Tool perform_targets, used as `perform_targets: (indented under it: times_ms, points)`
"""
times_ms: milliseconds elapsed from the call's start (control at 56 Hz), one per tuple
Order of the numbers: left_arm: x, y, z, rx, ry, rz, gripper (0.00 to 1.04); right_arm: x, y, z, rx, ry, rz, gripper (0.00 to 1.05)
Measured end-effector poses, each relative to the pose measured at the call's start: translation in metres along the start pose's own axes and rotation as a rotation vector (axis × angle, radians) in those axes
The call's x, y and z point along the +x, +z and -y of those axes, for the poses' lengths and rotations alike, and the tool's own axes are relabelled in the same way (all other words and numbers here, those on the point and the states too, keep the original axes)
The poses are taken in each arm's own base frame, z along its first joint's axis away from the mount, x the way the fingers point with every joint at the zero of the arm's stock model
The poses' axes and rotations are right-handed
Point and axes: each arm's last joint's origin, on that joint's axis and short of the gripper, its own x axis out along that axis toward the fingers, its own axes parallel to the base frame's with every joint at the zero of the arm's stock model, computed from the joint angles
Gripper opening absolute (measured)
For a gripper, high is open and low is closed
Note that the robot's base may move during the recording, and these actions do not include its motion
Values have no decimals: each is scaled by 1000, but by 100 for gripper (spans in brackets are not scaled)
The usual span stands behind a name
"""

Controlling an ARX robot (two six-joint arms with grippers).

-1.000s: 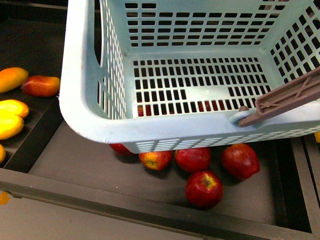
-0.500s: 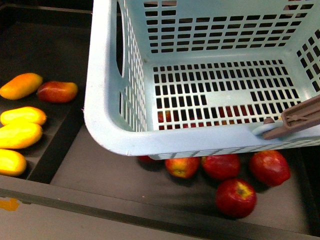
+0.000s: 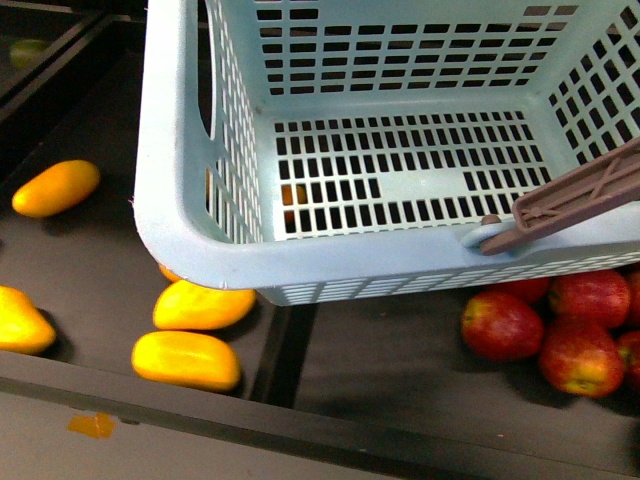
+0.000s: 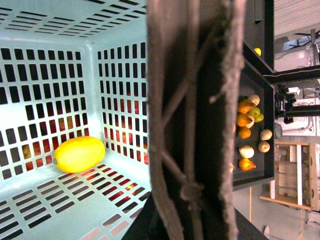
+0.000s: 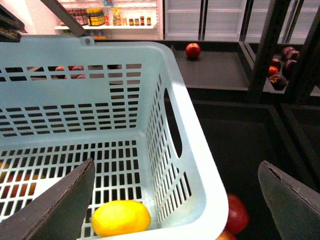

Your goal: Pick lemon and mango into basket

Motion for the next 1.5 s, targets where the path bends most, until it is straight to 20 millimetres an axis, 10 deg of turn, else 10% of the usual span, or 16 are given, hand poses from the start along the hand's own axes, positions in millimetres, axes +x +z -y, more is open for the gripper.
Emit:
perform_targets:
  times_ms: [1393,1501]
  points:
    - [-1,5,-4,-3,14,20,5,0,-1,0,0,6,-2,96]
    - [0,2,-2,-1,7,9,5,12,4,-1,147,-330,-276,96]
